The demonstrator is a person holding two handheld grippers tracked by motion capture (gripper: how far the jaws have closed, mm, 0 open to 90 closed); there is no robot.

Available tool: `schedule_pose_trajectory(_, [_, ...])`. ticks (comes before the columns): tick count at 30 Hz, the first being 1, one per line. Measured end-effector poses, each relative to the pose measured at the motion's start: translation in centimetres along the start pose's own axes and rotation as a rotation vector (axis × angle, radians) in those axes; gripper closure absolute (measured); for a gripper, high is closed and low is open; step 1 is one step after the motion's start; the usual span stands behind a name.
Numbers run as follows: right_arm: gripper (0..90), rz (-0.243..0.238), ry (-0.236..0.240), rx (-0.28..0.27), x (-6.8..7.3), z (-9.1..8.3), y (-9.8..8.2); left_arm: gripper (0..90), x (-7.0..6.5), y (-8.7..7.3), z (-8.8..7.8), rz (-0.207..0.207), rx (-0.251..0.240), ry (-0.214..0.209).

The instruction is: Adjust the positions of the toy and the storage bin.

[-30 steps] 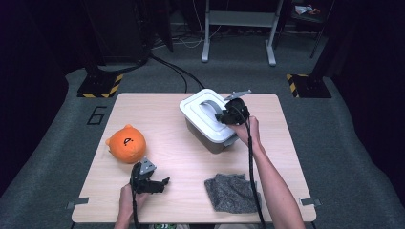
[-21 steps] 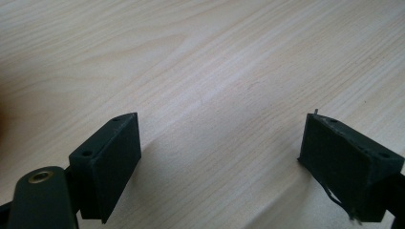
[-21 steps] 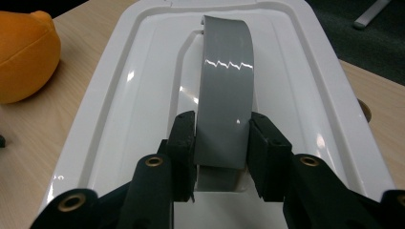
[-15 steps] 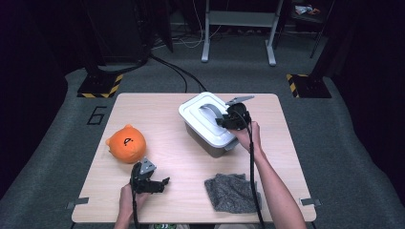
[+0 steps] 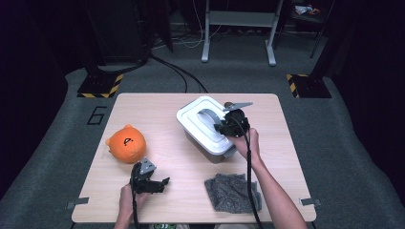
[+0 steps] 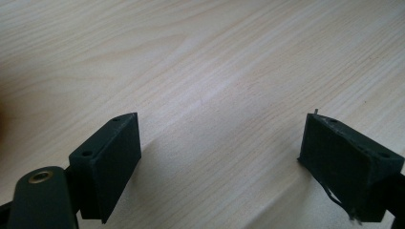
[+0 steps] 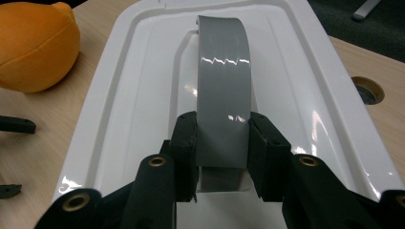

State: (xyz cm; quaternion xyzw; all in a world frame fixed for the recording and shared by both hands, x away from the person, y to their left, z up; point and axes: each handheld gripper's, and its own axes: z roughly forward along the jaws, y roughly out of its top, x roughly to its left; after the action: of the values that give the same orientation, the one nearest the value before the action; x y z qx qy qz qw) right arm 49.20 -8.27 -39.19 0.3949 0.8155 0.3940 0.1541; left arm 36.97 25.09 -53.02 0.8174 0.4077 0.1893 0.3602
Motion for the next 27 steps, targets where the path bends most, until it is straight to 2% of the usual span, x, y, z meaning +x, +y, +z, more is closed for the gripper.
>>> schedule_pose_trajectory(2, [66.0,0.018,0.013,-0.004,0.1,-0.1,-0.1,13.2,0.0,0.0,0.0,0.0,0.0,0.0])
schedule_pose_trajectory(9, [66.1,0.031,0.009,-0.003,0.8,-0.3,-0.3,13.2,0.0,0.0,0.0,0.002,0.001,0.0])
schedule_pose_trajectory(11, [66.2,0.055,0.017,-0.005,0.9,-0.3,-0.4,13.2,0.0,0.0,0.0,0.0,0.0,-0.002])
schedule_pose_trajectory(16, [66.3,0.074,0.014,-0.01,0.9,-0.3,-0.6,13.2,0.0,0.0,0.0,0.001,0.0,-0.001])
schedule_pose_trajectory(18, [66.3,0.096,0.031,-0.016,0.9,-0.4,-0.8,13.2,0.0,0.0,0.0,0.006,0.001,0.001])
schedule_pose_trajectory(21, [66.2,0.091,0.03,-0.012,1.2,-0.4,-0.8,13.2,0.0,0.0,0.0,0.004,0.0,0.001])
schedule_pose_trajectory(24, [64.9,0.062,0.016,-0.004,1.3,-0.3,-0.6,13.2,0.0,0.0,0.0,0.004,0.0,0.001])
schedule_pose_trajectory(25, [60.2,0.044,0.016,0.0,1.3,-0.2,-0.4,13.2,0.0,0.0,0.0,0.001,0.0,-0.001])
schedule_pose_trajectory(27, [57.2,0.049,0.015,0.001,1.4,-0.2,-0.3,13.2,0.0,0.0,0.0,0.002,0.0,0.0])
